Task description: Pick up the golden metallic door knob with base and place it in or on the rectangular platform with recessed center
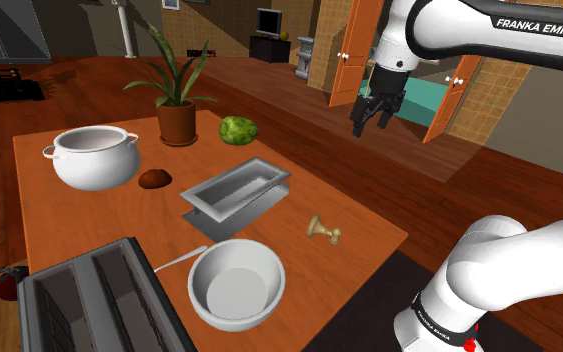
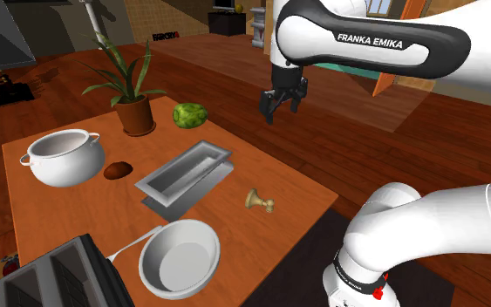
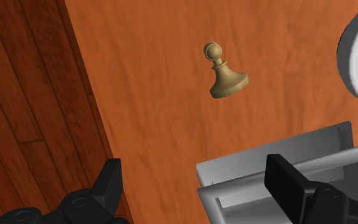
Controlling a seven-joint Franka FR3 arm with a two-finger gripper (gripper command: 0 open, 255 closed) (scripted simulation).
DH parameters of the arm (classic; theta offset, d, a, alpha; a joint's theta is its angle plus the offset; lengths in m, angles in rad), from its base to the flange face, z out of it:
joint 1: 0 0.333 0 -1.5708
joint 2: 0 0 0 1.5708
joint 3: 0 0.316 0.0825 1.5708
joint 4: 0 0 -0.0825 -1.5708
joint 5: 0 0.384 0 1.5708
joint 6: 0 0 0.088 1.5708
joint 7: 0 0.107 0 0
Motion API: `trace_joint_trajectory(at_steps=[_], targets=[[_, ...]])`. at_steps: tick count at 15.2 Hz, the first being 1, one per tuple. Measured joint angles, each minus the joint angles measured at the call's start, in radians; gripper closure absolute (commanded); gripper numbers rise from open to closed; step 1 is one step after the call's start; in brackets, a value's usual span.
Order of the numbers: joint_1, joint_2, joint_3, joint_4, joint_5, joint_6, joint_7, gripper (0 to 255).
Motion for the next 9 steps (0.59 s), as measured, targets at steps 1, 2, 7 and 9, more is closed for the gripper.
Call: trace_joint_trajectory(at_steps=[1, 2, 7, 9], targets=[[0.000, 0.000, 0.000, 0.000, 0.000, 0.000, 0.000, 0], [0.002, 0.001, 0.002, -0.016, -0.001, 0.012, 0.001, 0], [0.022, 0.029, 0.033, -0.135, -0.006, 0.118, 0.014, 0], [0.028, 0.042, 0.042, -0.188, -0.011, 0.167, 0.015, 0]])
